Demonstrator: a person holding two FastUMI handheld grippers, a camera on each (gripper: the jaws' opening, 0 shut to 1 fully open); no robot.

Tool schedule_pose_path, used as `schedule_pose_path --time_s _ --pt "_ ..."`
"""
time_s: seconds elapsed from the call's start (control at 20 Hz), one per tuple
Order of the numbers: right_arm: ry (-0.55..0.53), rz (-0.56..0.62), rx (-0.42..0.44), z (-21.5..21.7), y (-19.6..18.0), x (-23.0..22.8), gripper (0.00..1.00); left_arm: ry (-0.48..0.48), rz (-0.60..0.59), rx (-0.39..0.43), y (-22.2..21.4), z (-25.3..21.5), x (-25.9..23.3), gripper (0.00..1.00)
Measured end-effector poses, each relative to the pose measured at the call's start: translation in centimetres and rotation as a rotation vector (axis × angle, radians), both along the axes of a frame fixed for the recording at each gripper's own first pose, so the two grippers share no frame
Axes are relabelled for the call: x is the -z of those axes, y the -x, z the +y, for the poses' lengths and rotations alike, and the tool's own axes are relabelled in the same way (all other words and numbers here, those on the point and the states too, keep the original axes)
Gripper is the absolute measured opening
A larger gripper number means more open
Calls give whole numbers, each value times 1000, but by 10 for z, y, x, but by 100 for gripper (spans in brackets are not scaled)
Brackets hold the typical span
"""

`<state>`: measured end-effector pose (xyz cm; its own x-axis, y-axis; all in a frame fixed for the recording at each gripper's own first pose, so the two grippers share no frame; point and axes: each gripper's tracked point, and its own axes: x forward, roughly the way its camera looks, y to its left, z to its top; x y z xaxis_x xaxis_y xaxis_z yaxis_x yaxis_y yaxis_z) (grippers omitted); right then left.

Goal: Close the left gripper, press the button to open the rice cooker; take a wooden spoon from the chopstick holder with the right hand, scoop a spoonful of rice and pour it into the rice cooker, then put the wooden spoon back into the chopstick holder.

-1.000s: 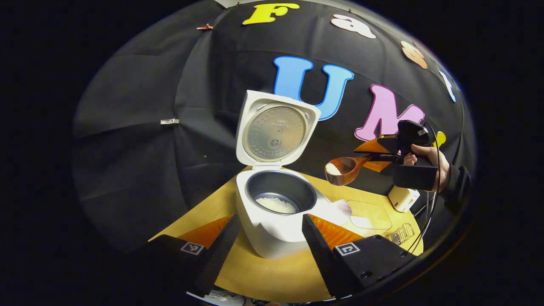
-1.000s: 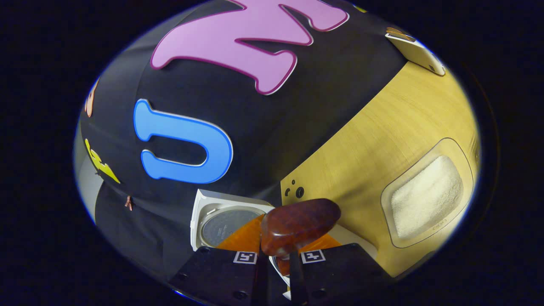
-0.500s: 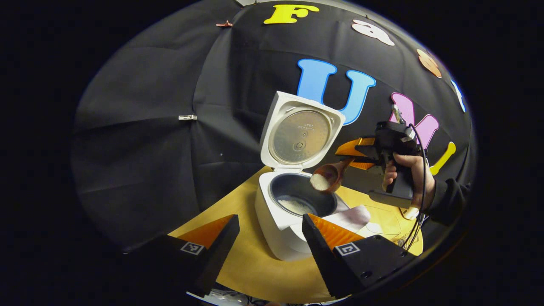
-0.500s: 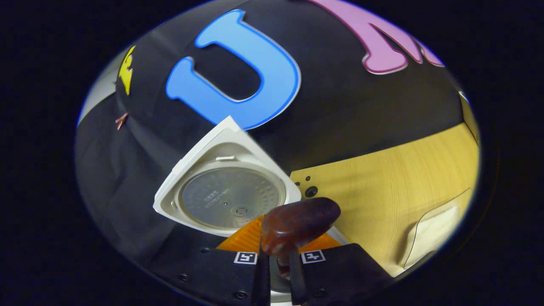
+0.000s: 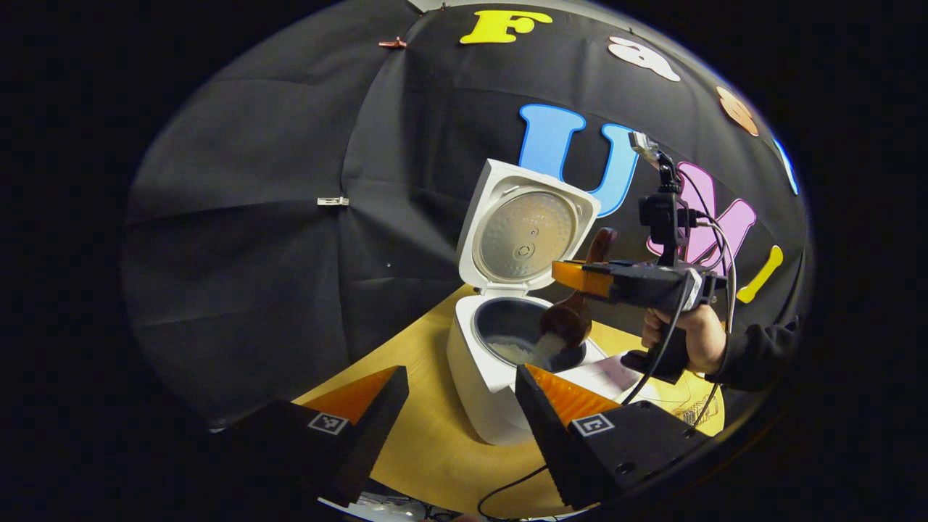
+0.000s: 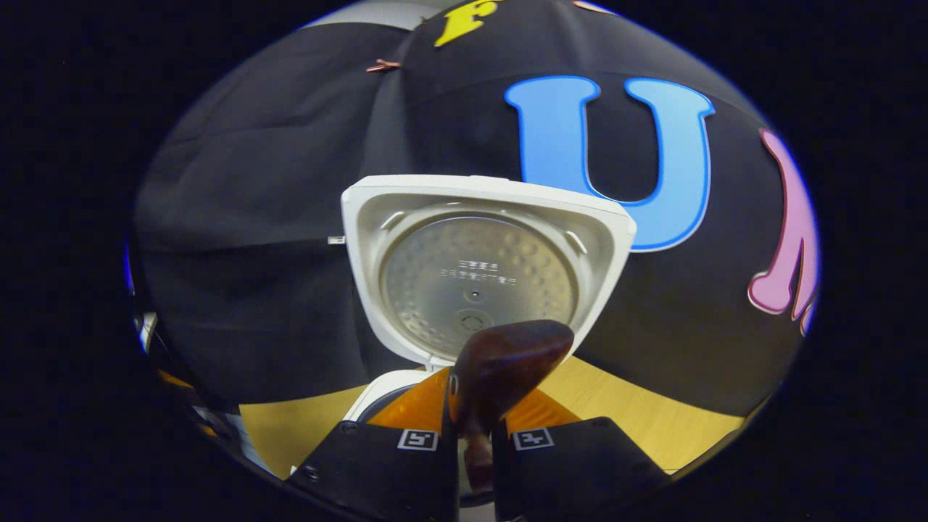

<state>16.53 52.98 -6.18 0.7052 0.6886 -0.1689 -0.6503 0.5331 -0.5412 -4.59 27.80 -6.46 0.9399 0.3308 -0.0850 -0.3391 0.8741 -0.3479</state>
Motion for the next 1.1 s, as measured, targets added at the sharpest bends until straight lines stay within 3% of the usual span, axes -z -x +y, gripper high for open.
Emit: schedule_pose_path --time_s 0.3,0.55,0.85,1.1 --pt "68 -90 -49 10 11 -4 22 12 -11 -20 13 8 3 96" --pt "53 -58 -42 13 13 -4 23 23 -20 -40 21 17 5 96" --pt "-84 103 6 4 12 -23 22 25 -29 -52 22 22 2 96" --pt "-200 148 40 -22 11 -68 22 25 -43 -44 17 16 -6 96"
